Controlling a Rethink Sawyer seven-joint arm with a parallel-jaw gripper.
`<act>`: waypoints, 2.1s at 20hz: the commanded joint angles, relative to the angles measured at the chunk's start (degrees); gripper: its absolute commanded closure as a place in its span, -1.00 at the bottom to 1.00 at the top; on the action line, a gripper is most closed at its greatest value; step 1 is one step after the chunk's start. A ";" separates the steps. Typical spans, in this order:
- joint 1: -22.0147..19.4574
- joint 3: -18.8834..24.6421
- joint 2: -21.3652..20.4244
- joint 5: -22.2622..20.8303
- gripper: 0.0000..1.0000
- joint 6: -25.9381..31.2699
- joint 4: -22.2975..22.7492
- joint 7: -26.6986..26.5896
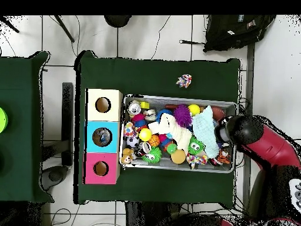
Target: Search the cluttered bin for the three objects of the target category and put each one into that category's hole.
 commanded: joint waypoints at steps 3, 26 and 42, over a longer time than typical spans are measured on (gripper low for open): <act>1.16 3.19 6.08 0.95 -1.00 -3.38 1.30 8.24; -0.59 -0.43 8.94 3.06 -1.00 -0.22 -4.41 6.18; -0.53 -1.19 5.46 3.04 -1.00 5.95 -6.34 5.02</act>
